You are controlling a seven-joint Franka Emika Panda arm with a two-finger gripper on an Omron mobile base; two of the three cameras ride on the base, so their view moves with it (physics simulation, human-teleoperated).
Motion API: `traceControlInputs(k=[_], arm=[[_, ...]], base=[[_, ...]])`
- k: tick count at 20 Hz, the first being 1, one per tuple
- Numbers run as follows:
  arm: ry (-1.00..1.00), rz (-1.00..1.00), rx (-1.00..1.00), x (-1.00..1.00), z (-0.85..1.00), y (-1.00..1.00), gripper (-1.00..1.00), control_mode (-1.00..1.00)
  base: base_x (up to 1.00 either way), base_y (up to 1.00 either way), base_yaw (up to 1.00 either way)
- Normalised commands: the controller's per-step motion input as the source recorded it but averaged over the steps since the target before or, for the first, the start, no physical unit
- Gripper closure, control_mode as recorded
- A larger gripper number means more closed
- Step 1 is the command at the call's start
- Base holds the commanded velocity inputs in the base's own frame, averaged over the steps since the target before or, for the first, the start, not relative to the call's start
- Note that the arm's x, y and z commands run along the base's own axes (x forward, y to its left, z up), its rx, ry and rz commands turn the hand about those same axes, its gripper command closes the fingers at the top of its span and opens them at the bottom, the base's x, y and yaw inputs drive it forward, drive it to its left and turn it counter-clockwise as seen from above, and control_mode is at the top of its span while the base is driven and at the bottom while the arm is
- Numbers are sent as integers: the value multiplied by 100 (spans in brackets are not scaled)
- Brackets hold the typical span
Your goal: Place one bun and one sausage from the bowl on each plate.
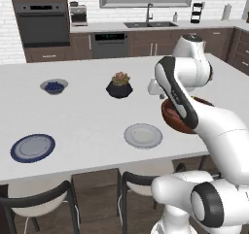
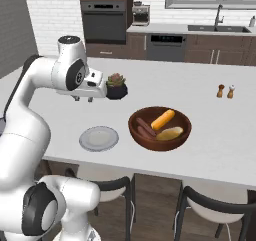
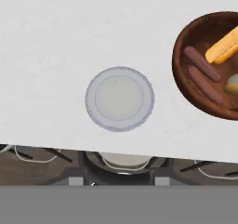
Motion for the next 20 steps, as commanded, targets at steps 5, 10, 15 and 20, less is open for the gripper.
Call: traceControlInputs(k=[5, 10, 15, 20], arm=[[-5, 5, 0, -13, -5, -80, -100, -100], [-7, -5, 0, -41, -1, -100, -100, -100], [0, -30, 0, -4, -31, -100, -100, -100], [-1, -22, 4, 73, -68, -88, -100, -100]], base=[[0, 0, 0], [0, 0, 0], [0, 0, 0], [0, 0, 0]])
